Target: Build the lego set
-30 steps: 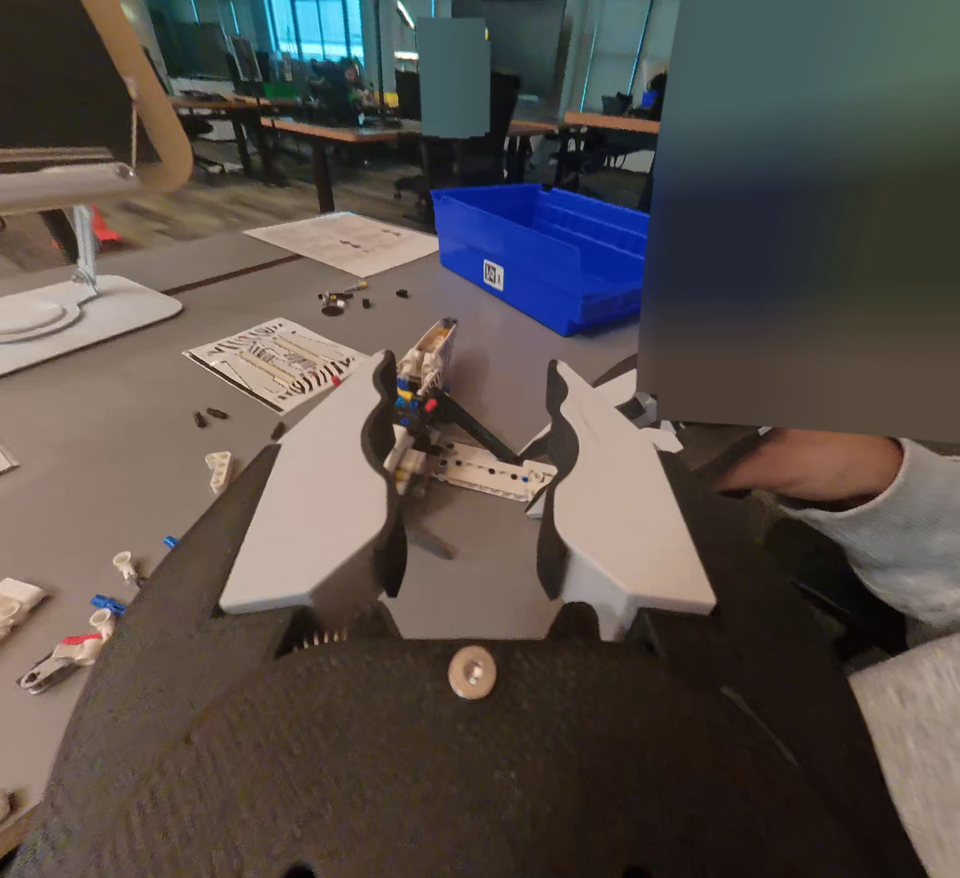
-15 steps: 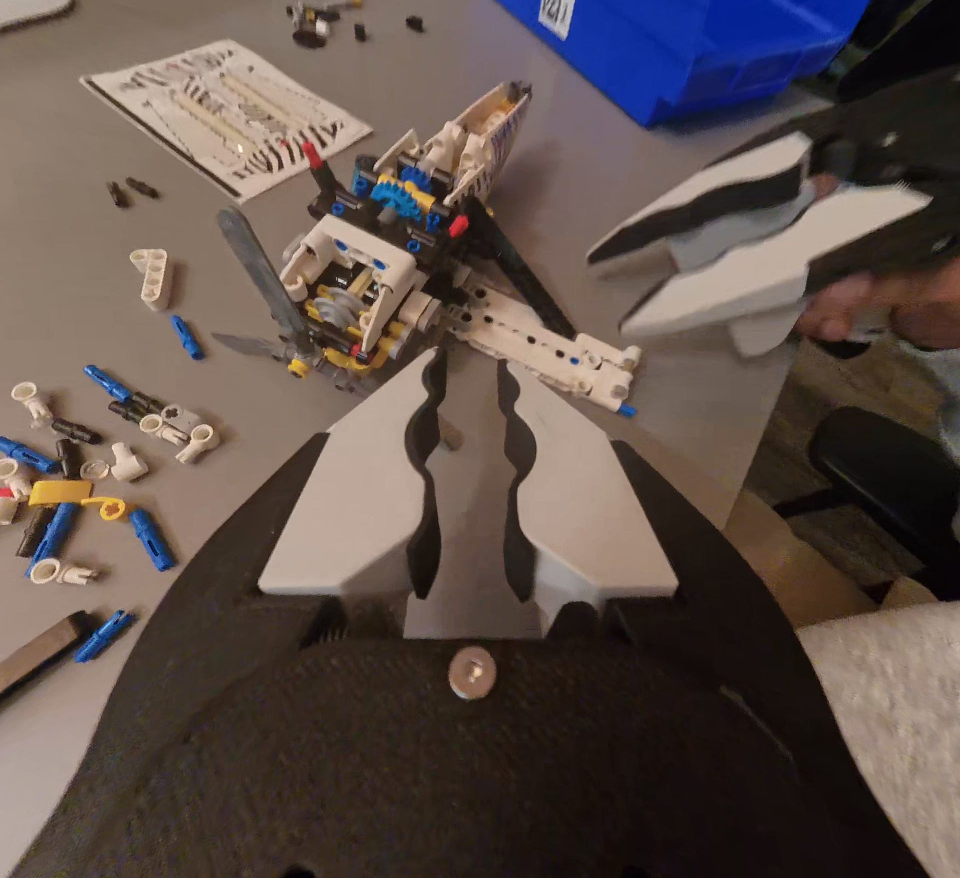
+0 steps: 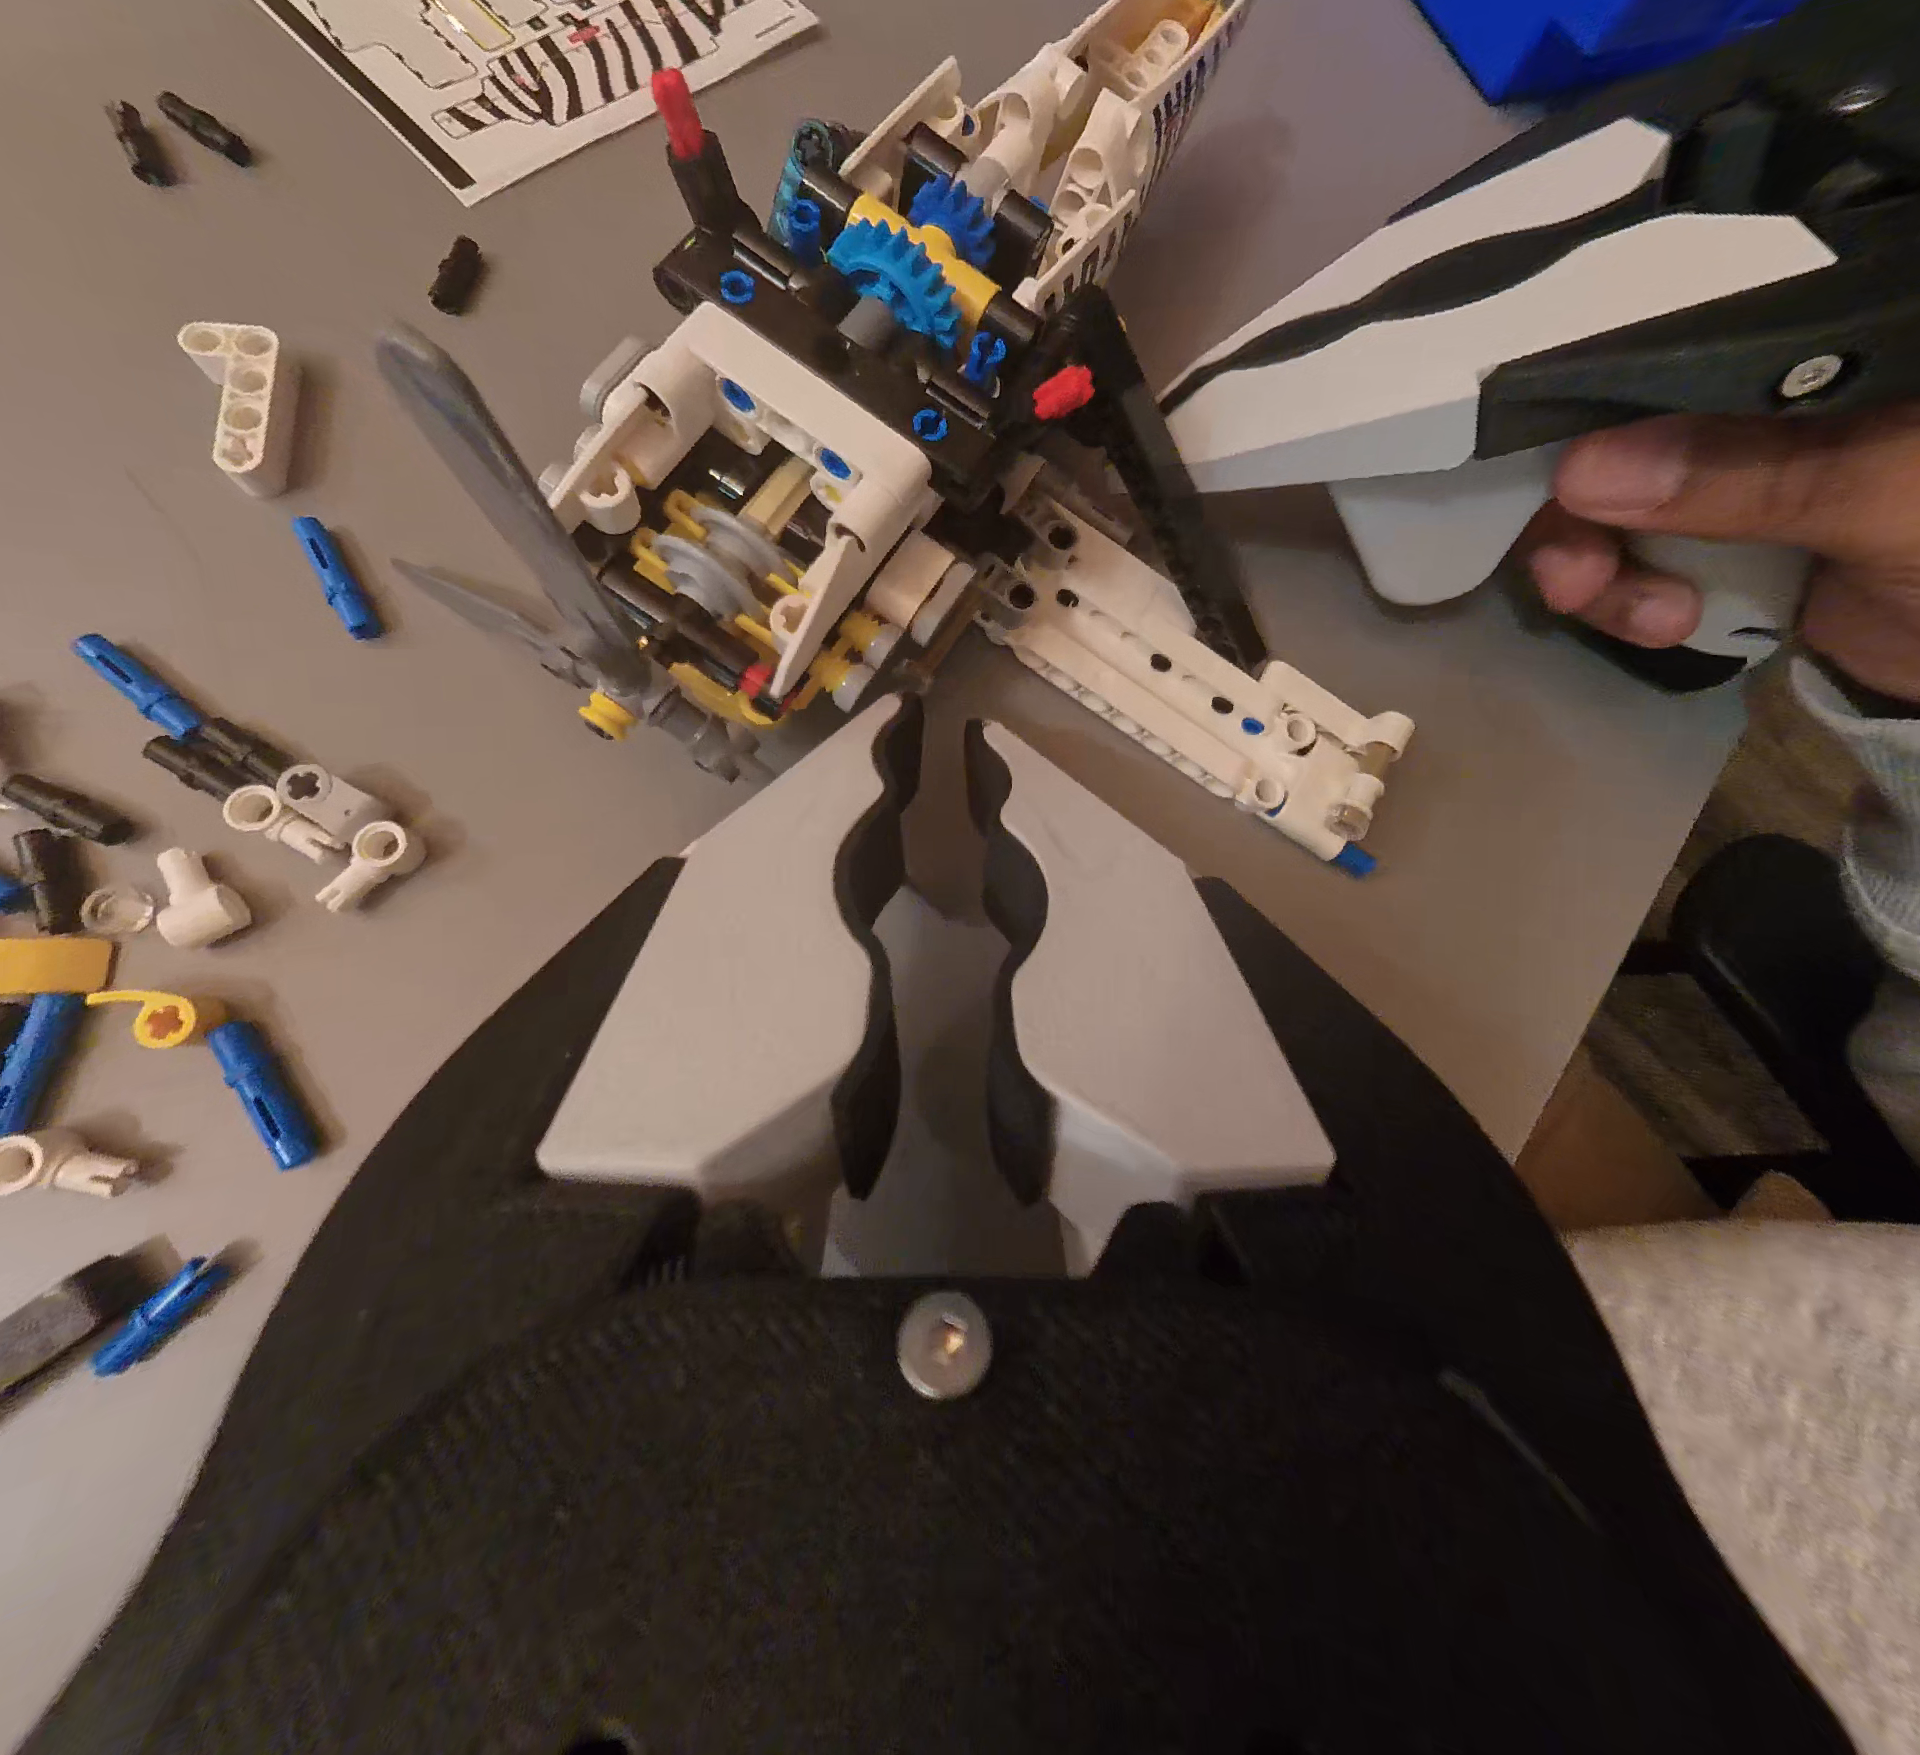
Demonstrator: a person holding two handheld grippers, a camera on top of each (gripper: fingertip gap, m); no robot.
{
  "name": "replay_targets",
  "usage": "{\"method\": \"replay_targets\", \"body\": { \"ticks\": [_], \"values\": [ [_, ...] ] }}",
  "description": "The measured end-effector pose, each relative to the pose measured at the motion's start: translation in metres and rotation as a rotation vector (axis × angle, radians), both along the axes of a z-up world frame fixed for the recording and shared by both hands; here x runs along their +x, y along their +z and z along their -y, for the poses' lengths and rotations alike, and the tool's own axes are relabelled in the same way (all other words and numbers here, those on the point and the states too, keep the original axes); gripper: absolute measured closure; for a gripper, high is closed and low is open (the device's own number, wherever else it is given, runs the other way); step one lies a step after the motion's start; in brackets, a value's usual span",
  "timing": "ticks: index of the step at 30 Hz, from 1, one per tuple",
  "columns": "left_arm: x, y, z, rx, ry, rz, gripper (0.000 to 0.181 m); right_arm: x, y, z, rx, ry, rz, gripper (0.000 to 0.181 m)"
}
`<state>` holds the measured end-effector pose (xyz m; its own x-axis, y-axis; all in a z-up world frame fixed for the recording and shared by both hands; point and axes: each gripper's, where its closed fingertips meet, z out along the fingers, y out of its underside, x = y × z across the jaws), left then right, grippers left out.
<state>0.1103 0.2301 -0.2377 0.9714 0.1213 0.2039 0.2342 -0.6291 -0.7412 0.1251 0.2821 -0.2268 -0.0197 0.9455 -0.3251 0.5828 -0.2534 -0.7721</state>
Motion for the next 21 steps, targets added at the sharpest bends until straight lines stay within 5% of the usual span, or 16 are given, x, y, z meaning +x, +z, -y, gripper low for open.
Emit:
{"method": "replay_targets", "body": {
  "ticks": [5,11,21],
  "values": [
    [-0.003,-0.001,-0.003,-0.006,-0.002,0.015,0.174,-0.007,0.001,0.004,-0.164,-0.058,-0.008,0.181],
    [-0.002,0.0,-0.003,0.007,-0.016,0.06,0.175,-0.008,0.001,0.002,-0.586,-0.195,-0.035,0.181],
    [-0.005,0.001,-0.003,0.03,-0.002,0.15,0.176,-0.013,-0.005,-0.001,-0.683,-0.294,-0.027,0.181]
  ]
}}
